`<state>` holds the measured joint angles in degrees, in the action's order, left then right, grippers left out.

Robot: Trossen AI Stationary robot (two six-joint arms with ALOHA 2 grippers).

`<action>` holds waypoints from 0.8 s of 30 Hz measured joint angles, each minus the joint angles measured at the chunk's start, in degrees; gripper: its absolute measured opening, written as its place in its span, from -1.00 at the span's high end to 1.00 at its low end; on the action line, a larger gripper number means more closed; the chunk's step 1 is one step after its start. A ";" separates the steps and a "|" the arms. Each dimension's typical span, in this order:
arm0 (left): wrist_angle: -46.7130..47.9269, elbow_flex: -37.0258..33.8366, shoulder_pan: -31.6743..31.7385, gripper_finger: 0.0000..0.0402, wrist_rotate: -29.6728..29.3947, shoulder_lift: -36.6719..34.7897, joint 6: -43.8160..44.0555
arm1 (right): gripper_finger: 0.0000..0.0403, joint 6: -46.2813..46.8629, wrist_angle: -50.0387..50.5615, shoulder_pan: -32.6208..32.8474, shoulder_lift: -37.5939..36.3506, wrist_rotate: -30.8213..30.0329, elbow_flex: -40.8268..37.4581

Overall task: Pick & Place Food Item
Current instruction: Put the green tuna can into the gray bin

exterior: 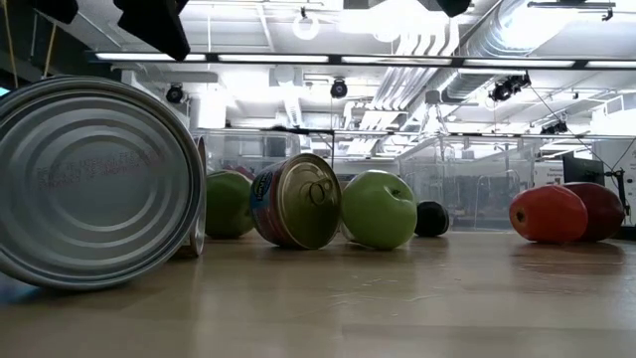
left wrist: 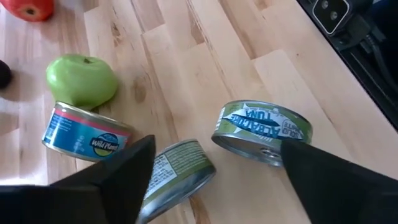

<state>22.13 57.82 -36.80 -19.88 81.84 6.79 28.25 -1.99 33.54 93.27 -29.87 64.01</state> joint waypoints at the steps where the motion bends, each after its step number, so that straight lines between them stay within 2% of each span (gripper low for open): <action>1: -0.06 0.00 0.00 -0.78 -0.04 0.00 -0.45 | -0.39 -0.11 0.05 0.04 0.00 0.00 0.00; 6: -0.28 0.00 0.28 -0.96 -0.02 0.00 -1.42 | -0.39 -0.06 0.79 0.27 0.43 -0.04 0.00; 18: 0.41 0.00 2.35 -0.98 0.19 0.02 -11.68 | -0.39 -1.05 -0.46 0.49 2.48 0.24 -0.02; 21: 1.28 0.00 4.12 -0.98 3.53 0.02 -12.41 | -0.39 -1.00 -0.07 0.47 2.95 0.39 -0.07; 24: 4.21 0.00 6.08 -0.98 9.58 0.02 -16.40 | -0.39 0.28 -0.86 0.44 2.89 1.36 -0.07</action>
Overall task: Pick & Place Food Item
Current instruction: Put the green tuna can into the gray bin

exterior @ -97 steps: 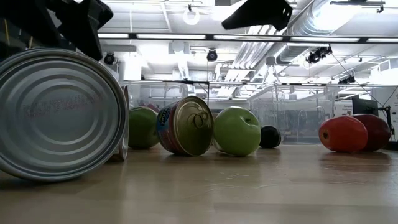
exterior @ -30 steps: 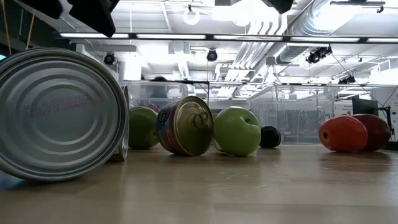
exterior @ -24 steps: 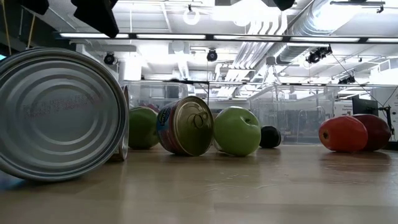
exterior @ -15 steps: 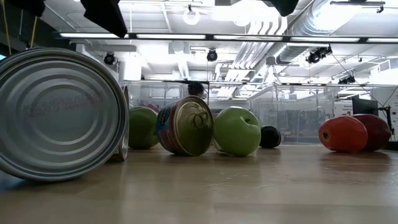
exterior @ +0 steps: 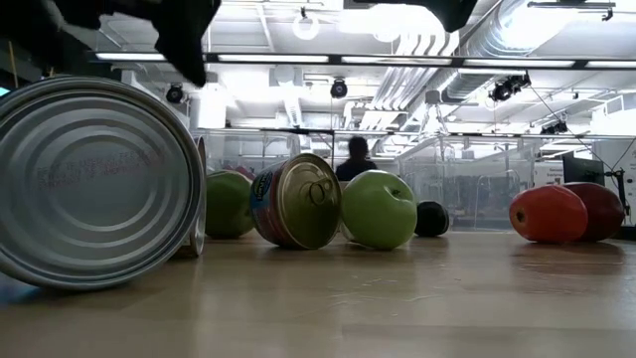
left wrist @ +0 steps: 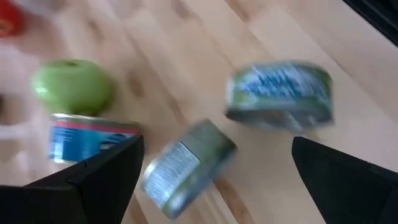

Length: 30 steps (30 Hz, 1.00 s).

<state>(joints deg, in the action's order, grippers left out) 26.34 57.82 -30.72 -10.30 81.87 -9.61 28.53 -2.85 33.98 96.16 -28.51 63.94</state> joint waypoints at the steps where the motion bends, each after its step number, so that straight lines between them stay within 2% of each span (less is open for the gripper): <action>1: 0.86 0.00 0.65 -0.98 1.92 0.00 -2.02 | -0.39 -0.08 -0.19 0.02 0.00 0.02 0.00; 5: 3.41 0.00 3.49 -0.98 7.05 0.00 -7.18 | -0.39 -2.78 -2.99 0.60 -0.04 0.59 0.00; 8: 4.10 0.00 5.83 -0.98 8.76 0.00 -7.28 | -0.39 -3.30 -3.43 0.70 -0.04 2.11 0.00; 16: 4.84 0.00 10.51 -0.98 18.78 0.03 -9.85 | -0.39 -3.32 -4.10 0.63 -0.04 3.61 0.00; 30: 4.63 0.00 14.23 -0.98 17.66 1.61 -11.78 | -0.39 -5.90 -5.15 1.29 -0.04 5.57 0.00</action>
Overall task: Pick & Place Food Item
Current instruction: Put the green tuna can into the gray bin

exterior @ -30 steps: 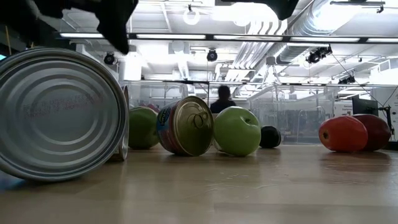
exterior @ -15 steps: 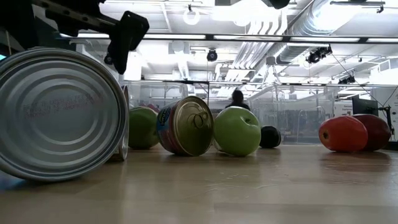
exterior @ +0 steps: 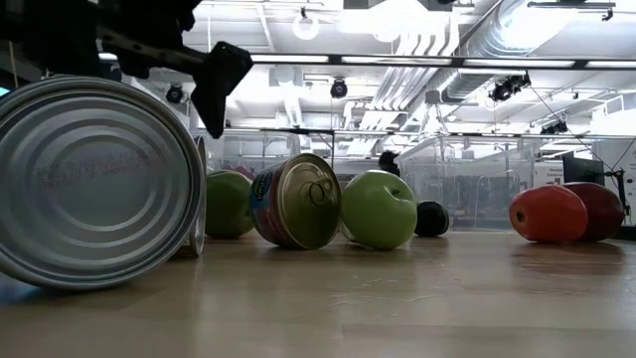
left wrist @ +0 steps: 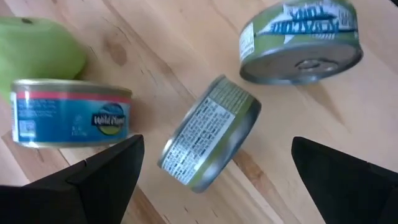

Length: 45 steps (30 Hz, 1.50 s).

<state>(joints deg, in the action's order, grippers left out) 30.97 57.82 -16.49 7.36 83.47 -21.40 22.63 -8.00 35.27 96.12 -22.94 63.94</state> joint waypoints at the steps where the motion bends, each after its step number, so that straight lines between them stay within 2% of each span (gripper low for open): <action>1: -0.44 0.01 0.00 -0.98 0.03 0.37 -0.03 | -0.39 0.00 0.06 0.00 0.00 0.00 0.00; 7: -2.22 0.02 -0.22 -0.98 -0.04 1.83 -3.54 | -0.39 -0.59 1.25 0.00 0.00 0.44 0.00; 14: -2.05 0.03 -0.22 -0.98 0.43 3.28 -3.01 | -0.39 -0.65 0.43 -0.07 0.00 0.63 0.00; 20: -1.86 0.00 -0.20 -0.98 0.60 4.94 -3.25 | -0.39 -4.29 0.20 -0.07 0.00 0.66 0.00; 28: -2.26 -0.11 1.22 -0.98 0.76 6.37 -3.92 | -0.39 -4.50 0.08 -0.07 0.00 0.66 0.00; 33: -2.99 -0.07 2.53 -0.98 1.44 8.21 -0.76 | -0.39 -4.44 0.01 -0.07 0.00 0.66 0.00; 45: -1.36 -0.31 5.89 -0.98 2.15 8.84 -2.79 | -0.39 -4.92 -2.06 -0.59 0.00 0.63 0.02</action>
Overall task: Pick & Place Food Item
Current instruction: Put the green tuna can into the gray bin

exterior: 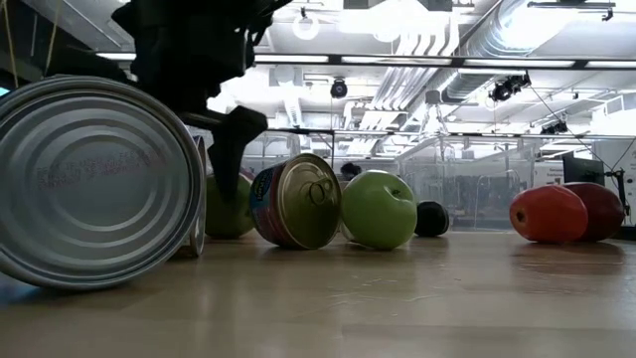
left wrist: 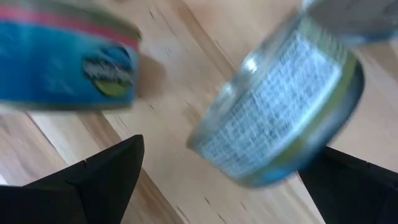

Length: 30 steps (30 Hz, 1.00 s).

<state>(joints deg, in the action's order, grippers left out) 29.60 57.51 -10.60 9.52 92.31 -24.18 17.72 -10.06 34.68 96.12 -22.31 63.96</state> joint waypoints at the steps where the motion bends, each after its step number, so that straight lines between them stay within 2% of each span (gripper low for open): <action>1: -0.19 0.02 0.05 -0.98 0.00 0.00 0.01 | -0.39 0.10 -0.57 -0.19 0.00 0.06 0.00; 5: 0.11 0.01 0.05 -0.98 0.27 0.33 -1.16 | -0.39 0.05 -0.72 -0.23 0.00 -0.01 0.00; 9: -0.25 0.01 0.05 -0.98 2.97 0.33 -3.99 | -0.39 -1.37 0.05 -0.18 0.00 0.03 0.00; 16: -0.99 0.01 0.73 -0.92 2.72 0.33 -3.76 | -0.39 -1.16 0.15 -1.09 0.00 0.00 0.00; 23: -1.31 0.31 0.69 -0.66 2.37 0.33 -2.54 | -0.39 -1.07 0.36 -1.08 0.00 0.00 0.00; 30: -1.38 0.34 0.69 -0.18 2.19 0.33 -2.93 | -0.39 -1.07 -0.05 -1.12 0.00 0.00 0.00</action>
<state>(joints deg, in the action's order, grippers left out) 28.23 57.84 -9.91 11.71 92.64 -27.11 16.64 -10.11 33.56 96.12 -22.31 63.96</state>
